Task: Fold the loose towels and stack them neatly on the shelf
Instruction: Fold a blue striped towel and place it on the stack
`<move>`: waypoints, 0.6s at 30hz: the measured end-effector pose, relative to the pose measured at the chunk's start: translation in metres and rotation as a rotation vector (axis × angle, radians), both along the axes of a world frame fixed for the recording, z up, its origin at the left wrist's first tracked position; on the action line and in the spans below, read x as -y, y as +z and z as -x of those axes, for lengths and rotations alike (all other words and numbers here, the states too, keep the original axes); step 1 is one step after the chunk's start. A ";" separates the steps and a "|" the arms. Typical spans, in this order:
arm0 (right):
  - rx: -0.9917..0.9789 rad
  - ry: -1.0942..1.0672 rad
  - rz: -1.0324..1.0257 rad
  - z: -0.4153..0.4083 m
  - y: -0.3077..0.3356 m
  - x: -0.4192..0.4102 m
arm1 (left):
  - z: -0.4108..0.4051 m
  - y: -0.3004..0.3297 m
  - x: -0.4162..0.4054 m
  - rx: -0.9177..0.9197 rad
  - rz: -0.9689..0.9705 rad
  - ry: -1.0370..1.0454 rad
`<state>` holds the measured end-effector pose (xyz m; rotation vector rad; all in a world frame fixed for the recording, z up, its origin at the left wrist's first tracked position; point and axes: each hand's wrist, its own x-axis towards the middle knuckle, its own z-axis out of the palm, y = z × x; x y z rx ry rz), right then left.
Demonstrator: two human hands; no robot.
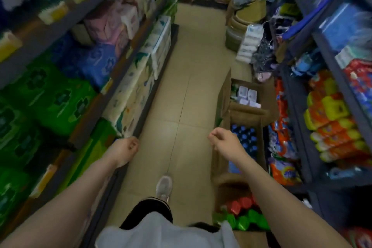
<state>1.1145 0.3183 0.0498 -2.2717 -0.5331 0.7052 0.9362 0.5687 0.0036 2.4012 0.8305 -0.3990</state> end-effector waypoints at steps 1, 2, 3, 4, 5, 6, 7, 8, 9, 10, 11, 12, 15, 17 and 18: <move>-0.001 -0.005 0.007 -0.021 0.001 -0.017 | -0.026 0.004 -0.018 -0.008 0.001 -0.015; 0.000 -0.001 0.022 -0.043 0.002 -0.031 | -0.053 0.009 -0.034 -0.007 0.005 -0.030; 0.007 0.006 0.047 -0.064 0.003 -0.044 | -0.081 0.014 -0.049 0.002 0.006 -0.050; 0.015 0.006 0.072 -0.086 0.003 -0.054 | -0.109 0.022 -0.062 0.023 0.003 -0.074; 0.019 -0.012 0.093 -0.107 0.002 -0.062 | -0.138 0.031 -0.073 0.052 -0.005 -0.092; 0.014 -0.045 0.107 -0.128 -0.001 -0.067 | -0.165 0.040 -0.083 0.089 -0.012 -0.104; 0.000 -0.081 0.119 -0.149 -0.005 -0.071 | -0.192 0.048 -0.091 0.134 -0.011 -0.116; -0.020 -0.112 0.134 -0.170 -0.010 -0.074 | -0.219 0.056 -0.100 0.182 -0.008 -0.138; -0.043 -0.136 0.155 -0.191 -0.015 -0.077 | -0.246 0.063 -0.107 0.228 -0.007 -0.165; -0.064 -0.154 0.174 -0.211 -0.021 -0.079 | -0.273 0.070 -0.115 0.277 -0.010 -0.196; -0.085 -0.171 0.190 -0.233 -0.027 -0.083 | -0.300 0.076 -0.122 0.327 -0.014 -0.227; -0.106 -0.188 0.201 -0.256 -0.033 -0.087 | -0.327 0.080 -0.130 0.375 -0.020 -0.257; -0.142 -0.226 0.209 -0.326 -0.044 -0.106 | -0.411 0.086 -0.153 0.464 -0.054 -0.308; -0.145 -0.237 0.201 -0.379 -0.046 -0.123 | -0.467 0.084 -0.170 0.457 -0.051 -0.324; -0.129 -0.227 0.206 -0.406 -0.043 -0.133 | -0.493 0.082 -0.179 0.433 -0.043 -0.326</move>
